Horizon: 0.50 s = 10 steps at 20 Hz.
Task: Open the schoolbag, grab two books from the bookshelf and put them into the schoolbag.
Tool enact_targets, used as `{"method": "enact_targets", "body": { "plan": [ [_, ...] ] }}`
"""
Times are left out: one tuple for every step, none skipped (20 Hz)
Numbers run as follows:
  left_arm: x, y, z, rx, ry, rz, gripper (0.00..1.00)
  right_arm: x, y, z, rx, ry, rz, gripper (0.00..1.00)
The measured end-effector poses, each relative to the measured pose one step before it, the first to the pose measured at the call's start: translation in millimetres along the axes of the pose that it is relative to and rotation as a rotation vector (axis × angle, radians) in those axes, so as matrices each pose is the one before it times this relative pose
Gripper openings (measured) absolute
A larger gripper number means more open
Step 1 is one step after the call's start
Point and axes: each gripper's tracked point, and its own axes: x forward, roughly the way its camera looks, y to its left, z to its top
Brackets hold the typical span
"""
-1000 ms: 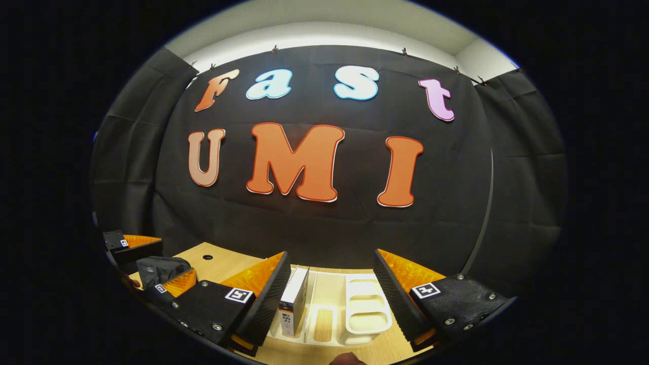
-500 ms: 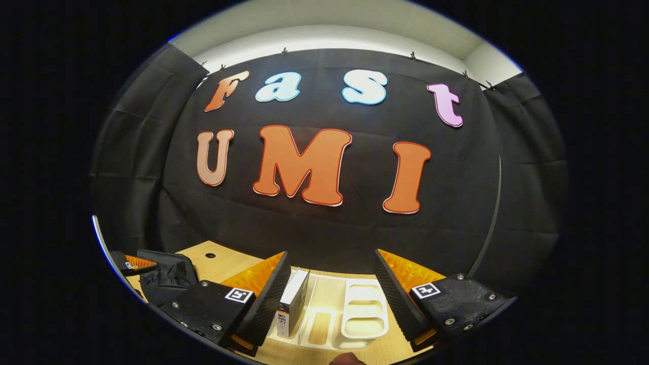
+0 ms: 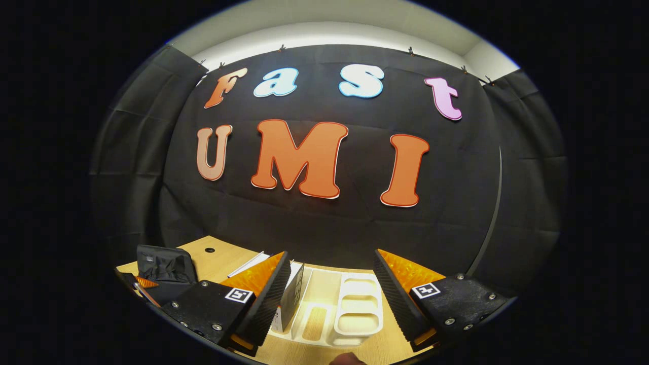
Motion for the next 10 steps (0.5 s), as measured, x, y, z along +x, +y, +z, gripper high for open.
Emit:
{"method": "enact_targets", "body": {
  "plan": [
    [-1.29, -4.61, -9.14, 0.01228, 0.01736, -0.00261, 0.98, 0.84, -2.09, -0.85, 0.00096, -0.00033, 0.00174, 0.98],
    [-3.07, -3.35, -7.03, 0.00935, 0.01509, -0.0018, 0.97, 0.66, -2.85, -1.16, -0.00051, 0.00066, -0.00147, 0.98],
    [0.4, -2.09, -4.32, 0.01192, 0.01478, 0.00327, 0.98, 0.35, -1.28, -1.57, 0.00006, 0.00196, 0.00371, 0.98],
    [0.31, 0.41, -6.59, 0.00859, 0.01794, 0.00838, 0.97, -0.05, -1.89, -1.38, -0.00059, 0.00068, 0.00126, 0.98],
    [3.52, -1.39, -6.9, 0.01378, 0.02568, 0.00496, 0.97, 0.84, -0.91, -0.7, 0.00063, 0.00162, 0.00368, 0.98],
    [0.94, 2.64, -6.92, 0.01689, 0.03258, 0.01602, 0.98, 0.43, -1.62, -1.85, 0.00155, 0.00229, 0.00238, 0.98],
    [2.57, -2.74, -3.99, 0.00315, 0.01631, -0.00578, 0.97, -0.21, -1.78, -1.5, 0.00155, 0.00281, 0.00266, 0.98],
    [4.75, 1.16, -5.61, 0.00841, 0.01994, 0.00443, 0.97, -0.21, -0.85, -1.5, -0.00004, 0.00077, 0.00162, 0.98],
    [2.12, 1.12, -1.84, 0.01328, 0.01192, 0.00894, 0.97, 1.02, -2.14, -0.68, -0.00259, 0.00159, 0.0005, 0.98],
    [-0.89, 1.53, -1.68, 0.00831, 0.00074, 0.01471, 0.97, -1.05, -1.41, -1.43, -0.0023, 0.00136, 0.00255, 0.98]
  ]
}}
